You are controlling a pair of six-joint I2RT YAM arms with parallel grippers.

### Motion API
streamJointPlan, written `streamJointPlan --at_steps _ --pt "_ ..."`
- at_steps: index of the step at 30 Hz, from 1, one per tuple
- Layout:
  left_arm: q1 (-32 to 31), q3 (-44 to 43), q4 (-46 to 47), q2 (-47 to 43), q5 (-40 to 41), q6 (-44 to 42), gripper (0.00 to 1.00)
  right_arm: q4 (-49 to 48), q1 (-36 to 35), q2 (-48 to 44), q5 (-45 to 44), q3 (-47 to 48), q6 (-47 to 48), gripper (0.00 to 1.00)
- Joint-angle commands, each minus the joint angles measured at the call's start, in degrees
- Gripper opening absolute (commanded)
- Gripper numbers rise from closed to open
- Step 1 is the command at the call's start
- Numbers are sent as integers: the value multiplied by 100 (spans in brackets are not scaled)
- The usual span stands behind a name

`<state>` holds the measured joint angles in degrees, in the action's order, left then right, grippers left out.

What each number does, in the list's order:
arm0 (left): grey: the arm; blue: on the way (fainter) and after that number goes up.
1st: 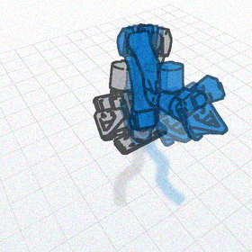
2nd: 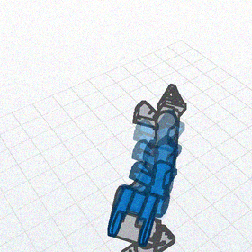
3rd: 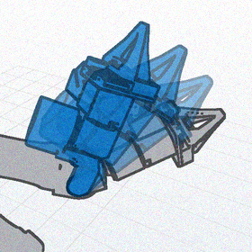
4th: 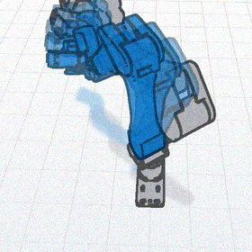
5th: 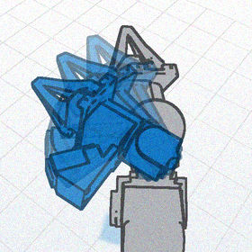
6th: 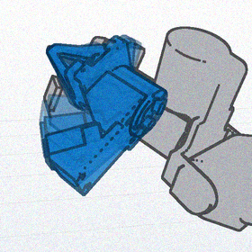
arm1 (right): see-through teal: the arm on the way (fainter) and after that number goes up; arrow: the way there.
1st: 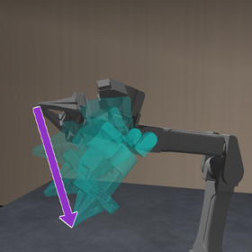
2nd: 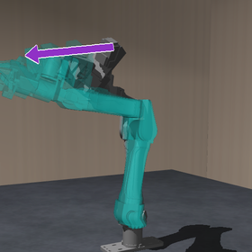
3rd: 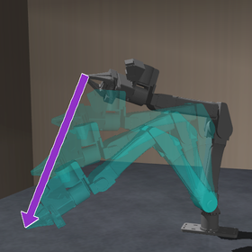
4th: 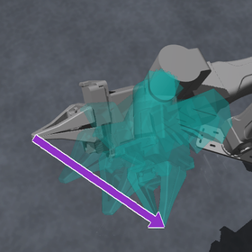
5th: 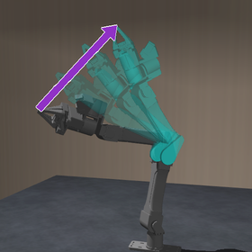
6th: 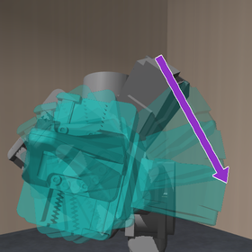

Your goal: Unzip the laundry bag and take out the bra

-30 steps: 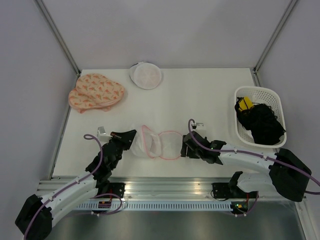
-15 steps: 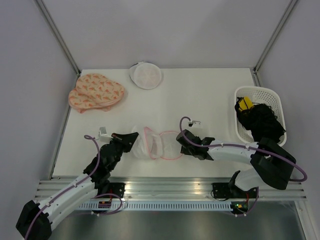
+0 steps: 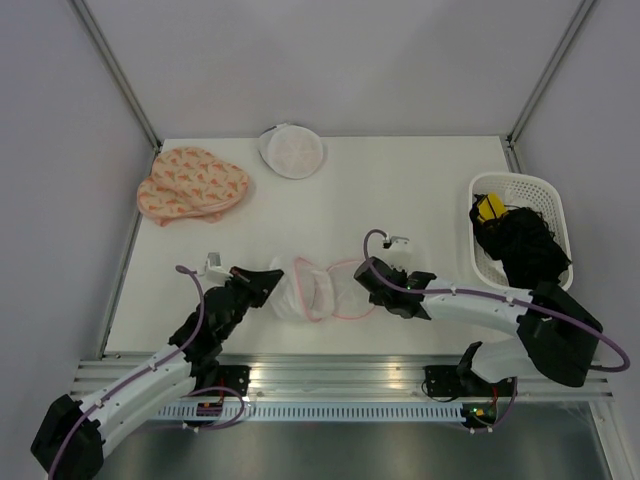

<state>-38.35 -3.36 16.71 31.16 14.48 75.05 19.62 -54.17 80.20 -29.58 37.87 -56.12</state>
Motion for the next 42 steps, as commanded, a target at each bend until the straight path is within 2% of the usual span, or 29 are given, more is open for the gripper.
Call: streamJointPlan --at_steps 1,2,4,6,7,10,13,16,19,20,26,30,32,38,42 --pt "-6 820 385 337 -471 -674 2 769 -23 -802 -758 502 223 0" --pt "-6 767 629 443 -751 -849 4 920 -23 -935 -855 581 302 0" --pt "3 557 789 775 -1034 -1272 15 1403 -23 -1225 -1250 888 539 0" --pt "-6 424 860 961 -1377 -1527 33 1876 -23 -1366 -1645 1203 680 0" --pt "-6 371 886 1102 -1534 -1580 47 1984 -14 -1384 -1743 1310 855 0" --pt "-6 362 1001 1217 -1659 -1642 74 2397 -23 -1350 -2102 1688 1137 0" --pt "-6 186 808 1165 -1624 -1642 86 2784 -23 -1183 -2498 2040 1322 0" --pt "-6 125 378 876 -1493 -1634 89 3021 -14 -928 -2780 2356 1647 0" --pt "-6 116 -156 322 -1257 -1590 89 2864 -93 -726 -2877 2559 2244 0" --pt "-6 107 -325 147 -1168 -1563 89 2742 -137 -699 -2912 2576 2646 0" --pt "3 63 -1459 -856 -728 -1344 90 1687 -840 -427 -2790 2725 3712 0" --pt "-6 -25 -1978 -962 -552 -1212 90 1116 -1497 55 -2395 2779 4301 0" --pt "-6 -42 -2084 -962 -499 -1168 90 922 -1692 179 -1886 2761 4504 0" --pt "-6 -95 -2251 -1006 -358 -1062 90 526 -2308 619 -438 2551 4566 0" --pt "3 -113 -2330 -1155 -306 -1010 89 429 -2484 716 92 2331 4478 0"
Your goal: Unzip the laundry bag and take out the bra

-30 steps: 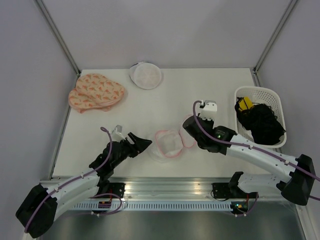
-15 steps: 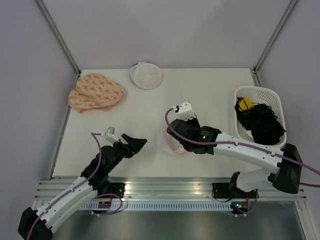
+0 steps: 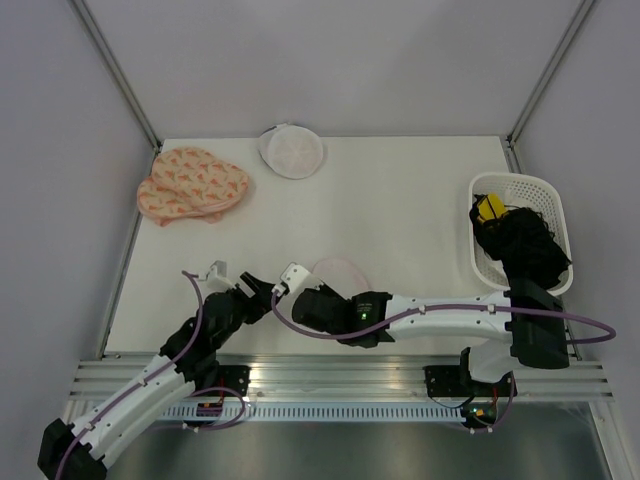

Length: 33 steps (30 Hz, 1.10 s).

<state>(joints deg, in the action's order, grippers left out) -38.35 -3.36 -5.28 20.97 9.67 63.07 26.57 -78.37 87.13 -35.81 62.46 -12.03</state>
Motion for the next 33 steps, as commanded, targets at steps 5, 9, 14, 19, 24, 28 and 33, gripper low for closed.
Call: streamJointPlan --at_steps 5,9,14,19,24,28,33 --pt "-6 -121 -175 -470 289 259 89 -441 -73 -91 1619 -330 96 0" --pt "3 -122 -175 -831 421 338 90 -748 -73 -109 2017 -629 131 0" --pt "-6 -174 -193 -955 369 329 90 -1092 6 163 2219 -866 44 1" --pt "-6 -218 -219 -814 255 320 90 -1505 111 559 1991 -998 -27 0" --pt "-6 -244 -123 -761 167 215 90 -1655 278 700 1868 -981 -45 0" --pt "-6 -236 192 -717 -34 30 90 -1401 270 332 1841 -867 -10 17" --pt "-6 -201 1001 -402 -675 -435 90 -856 252 -713 2446 -770 -9 72"
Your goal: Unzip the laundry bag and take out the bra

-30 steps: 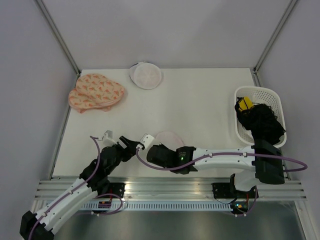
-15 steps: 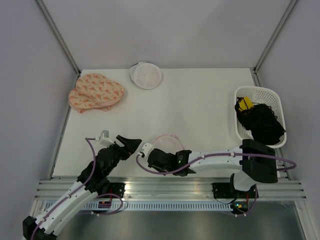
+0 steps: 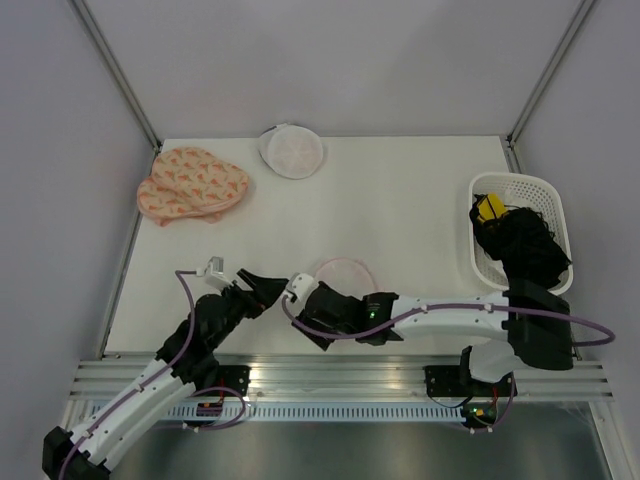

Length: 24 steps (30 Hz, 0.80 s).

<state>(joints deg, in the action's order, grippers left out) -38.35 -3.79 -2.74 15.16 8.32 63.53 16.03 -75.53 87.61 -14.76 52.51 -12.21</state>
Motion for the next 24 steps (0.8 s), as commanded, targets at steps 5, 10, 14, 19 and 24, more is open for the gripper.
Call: streamJointPlan --at_steps 5,10,14,19,24 --pt "-6 -367 1565 1320 -1060 -1491 91 479 -76 -2113 308 40 -255 98" --pt "3 -859 2083 3104 -1437 -2439 92 787 -67 -3012 -465 -30 -633 98" --pt "12 -1377 2681 4634 -1850 -2670 92 1033 -68 -3347 -791 -74 -818 98" --pt "38 -1861 3393 6243 -2421 -2872 91 1069 -76 -3444 -791 -258 -968 98" --pt "152 -2345 3675 7122 -3290 -2960 58 990 -76 -3593 -835 -443 -1020 98"
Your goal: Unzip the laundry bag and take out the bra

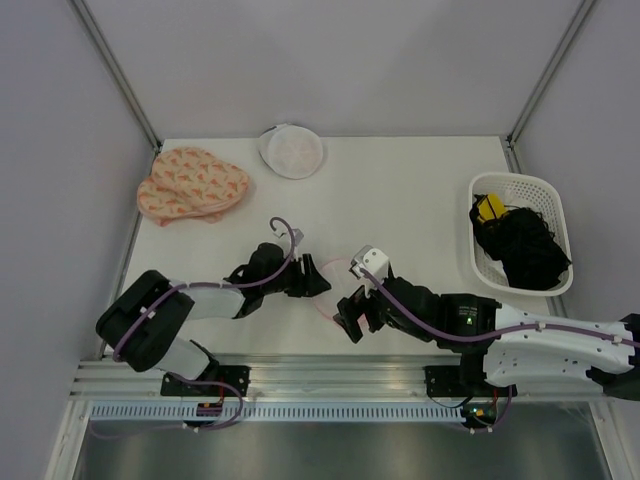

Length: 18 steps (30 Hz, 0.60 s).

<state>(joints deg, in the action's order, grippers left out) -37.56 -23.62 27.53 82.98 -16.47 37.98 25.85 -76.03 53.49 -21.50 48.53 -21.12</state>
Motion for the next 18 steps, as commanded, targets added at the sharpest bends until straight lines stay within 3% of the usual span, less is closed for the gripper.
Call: streamJointPlan --at_steps 1,2,3,9,12,18 --pt "82 -511 631 568 -927 -422 43 -9 -26 -216 -171 -98 -155 98" --pt "100 -573 640 683 -1015 -414 16 -9 -26 -234 -214 -116 -155 98" --pt "109 -617 648 763 -1129 -388 5 -18 -26 -252 -241 -142 -155 98" --pt "600 -828 597 475 -816 -98 2 43 -26 -331 -373 -204 -208 98" --pt "1135 -1337 -18 114 -183 -115 2 70 -26 -357 -408 -221 -234 98" --pt "2620 -2480 -335 77 433 174 2 105 -26 -357 -408 -309 -287 98"
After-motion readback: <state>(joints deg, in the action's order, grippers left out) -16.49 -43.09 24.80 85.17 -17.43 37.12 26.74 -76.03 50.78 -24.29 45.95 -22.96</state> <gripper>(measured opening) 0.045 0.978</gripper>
